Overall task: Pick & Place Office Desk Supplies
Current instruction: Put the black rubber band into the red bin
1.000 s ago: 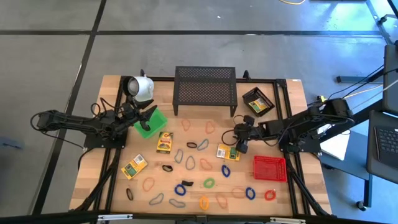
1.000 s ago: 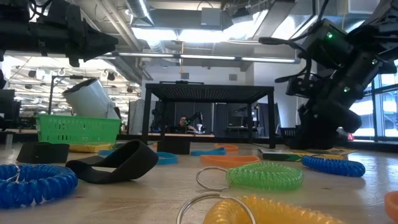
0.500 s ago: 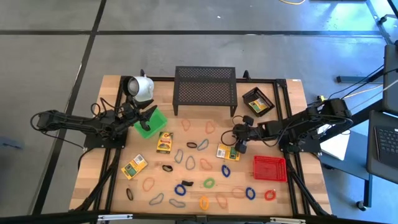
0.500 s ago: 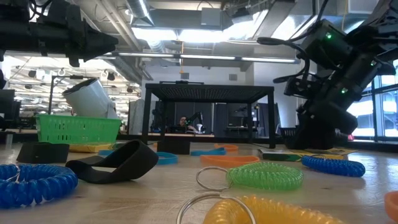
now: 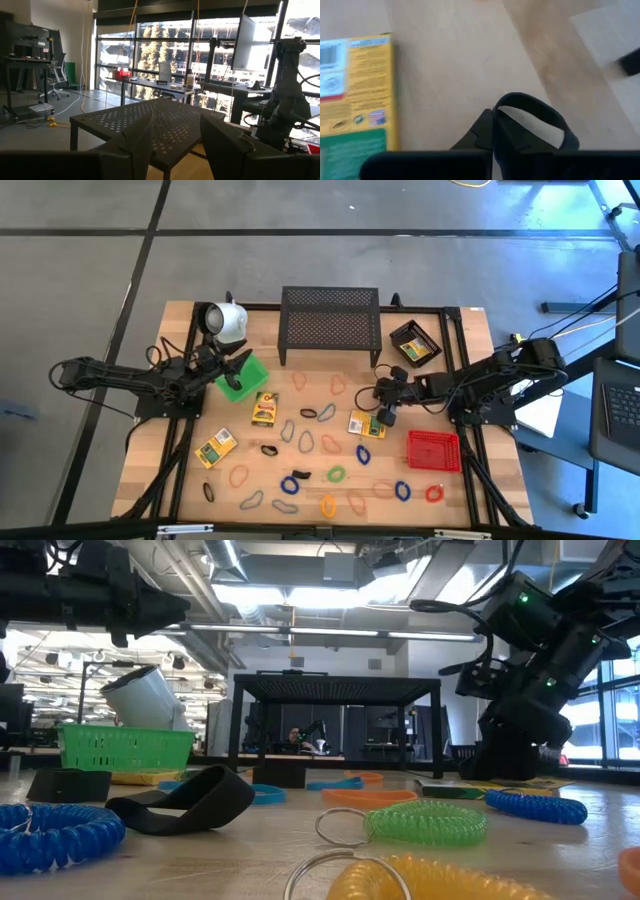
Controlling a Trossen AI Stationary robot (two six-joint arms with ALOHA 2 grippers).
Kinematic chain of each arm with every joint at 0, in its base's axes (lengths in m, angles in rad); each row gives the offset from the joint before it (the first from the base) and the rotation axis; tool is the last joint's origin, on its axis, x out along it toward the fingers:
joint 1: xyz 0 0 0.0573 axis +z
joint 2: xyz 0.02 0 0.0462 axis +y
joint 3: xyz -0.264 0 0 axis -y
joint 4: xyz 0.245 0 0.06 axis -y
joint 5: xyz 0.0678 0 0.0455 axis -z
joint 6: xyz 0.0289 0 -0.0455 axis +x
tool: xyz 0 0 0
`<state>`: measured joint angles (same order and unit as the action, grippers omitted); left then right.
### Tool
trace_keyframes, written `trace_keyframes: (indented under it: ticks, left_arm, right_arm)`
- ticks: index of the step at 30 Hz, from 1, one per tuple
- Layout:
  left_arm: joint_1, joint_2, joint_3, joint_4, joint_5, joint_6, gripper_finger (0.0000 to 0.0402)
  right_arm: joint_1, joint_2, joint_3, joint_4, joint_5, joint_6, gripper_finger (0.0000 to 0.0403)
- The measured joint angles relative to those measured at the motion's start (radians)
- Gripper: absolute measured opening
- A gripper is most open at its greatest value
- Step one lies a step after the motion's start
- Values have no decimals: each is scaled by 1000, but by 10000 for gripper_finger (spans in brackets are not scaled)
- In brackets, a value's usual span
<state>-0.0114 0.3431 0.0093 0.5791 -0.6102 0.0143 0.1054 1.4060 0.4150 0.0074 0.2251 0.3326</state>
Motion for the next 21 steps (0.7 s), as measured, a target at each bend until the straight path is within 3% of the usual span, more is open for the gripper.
trace_keyframes:
  ticks: [11,21]
  left_arm:
    - [0,0,0,9,0,0,157]
    - [0,0,0,8,0,0,157]
  right_arm:
    - [137,-149,178,-16,-123,-104,7]
    - [300,-224,309,-156,-500,241,8]
